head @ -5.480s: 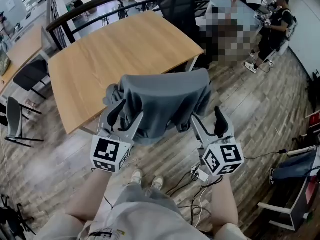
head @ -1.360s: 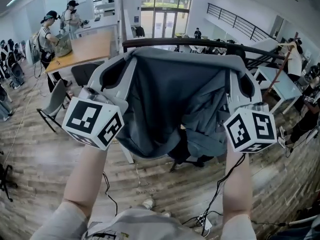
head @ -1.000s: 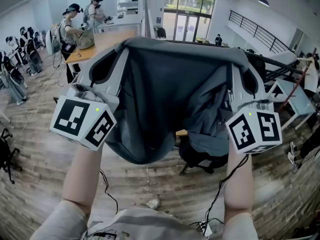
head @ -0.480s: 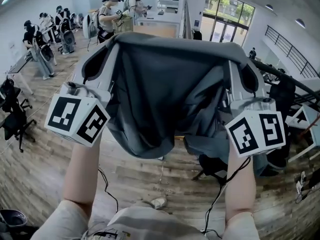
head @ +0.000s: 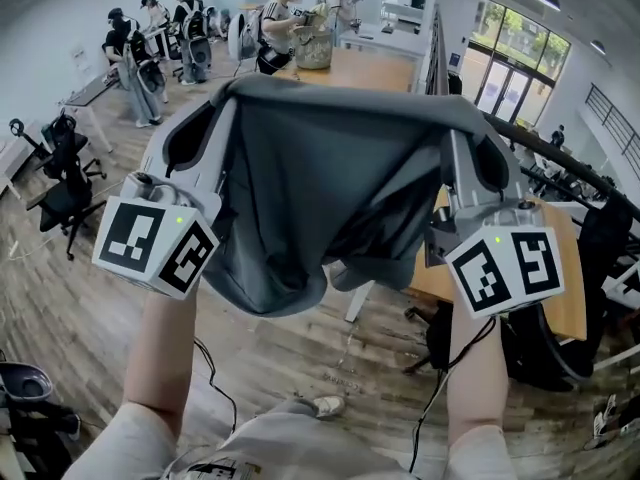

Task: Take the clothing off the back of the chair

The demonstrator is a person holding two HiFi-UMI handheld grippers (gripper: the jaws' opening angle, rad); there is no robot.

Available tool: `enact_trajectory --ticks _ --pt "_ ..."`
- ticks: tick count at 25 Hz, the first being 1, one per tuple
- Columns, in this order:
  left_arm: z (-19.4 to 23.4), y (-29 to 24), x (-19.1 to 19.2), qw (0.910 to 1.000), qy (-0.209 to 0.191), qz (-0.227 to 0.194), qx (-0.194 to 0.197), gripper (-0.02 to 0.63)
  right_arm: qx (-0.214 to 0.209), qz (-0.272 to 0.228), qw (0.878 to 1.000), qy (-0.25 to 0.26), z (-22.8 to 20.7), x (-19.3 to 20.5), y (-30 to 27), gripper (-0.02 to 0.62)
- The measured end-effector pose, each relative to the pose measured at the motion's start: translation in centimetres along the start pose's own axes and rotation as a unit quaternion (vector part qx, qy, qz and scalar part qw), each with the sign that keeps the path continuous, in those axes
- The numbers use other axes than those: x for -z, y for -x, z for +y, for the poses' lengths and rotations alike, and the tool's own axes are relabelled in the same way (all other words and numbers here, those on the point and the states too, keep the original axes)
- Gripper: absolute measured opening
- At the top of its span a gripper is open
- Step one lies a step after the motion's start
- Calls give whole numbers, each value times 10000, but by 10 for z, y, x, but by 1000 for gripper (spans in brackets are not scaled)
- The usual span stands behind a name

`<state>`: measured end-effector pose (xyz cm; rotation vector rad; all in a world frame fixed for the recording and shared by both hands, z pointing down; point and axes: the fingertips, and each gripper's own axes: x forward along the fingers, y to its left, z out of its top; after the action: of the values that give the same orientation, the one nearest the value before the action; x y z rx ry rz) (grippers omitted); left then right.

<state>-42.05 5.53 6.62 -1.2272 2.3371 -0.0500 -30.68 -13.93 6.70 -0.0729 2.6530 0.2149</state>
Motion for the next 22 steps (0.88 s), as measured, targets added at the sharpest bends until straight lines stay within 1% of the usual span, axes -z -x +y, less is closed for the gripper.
enact_trajectory --ticks 4,8,11,14,18,22 --pt "15 16 19 9996 -163 183 -167 11 -161 87 9998 -108 17 30 -10 9" --pt "28 33 47 9984 -202 461 -267 11 -321 332 9986 -268 33 66 -19 9" --pt "35 46 72 9972 -145 687 -258 11 -367 542 9972 -370 45 93 -22 9" --pt "33 54 96 9959 -126 858 -270 11 -379 729 9956 -458 50 116 -19 9" --pt "25 62 122 9943 -340 930 -386 11 -369 864 9947 -406 52 135 -11 11" --pt "14 66 145 9934 -217 1074 -328 11 -349 1051 9929 -439 47 154 -2 11"
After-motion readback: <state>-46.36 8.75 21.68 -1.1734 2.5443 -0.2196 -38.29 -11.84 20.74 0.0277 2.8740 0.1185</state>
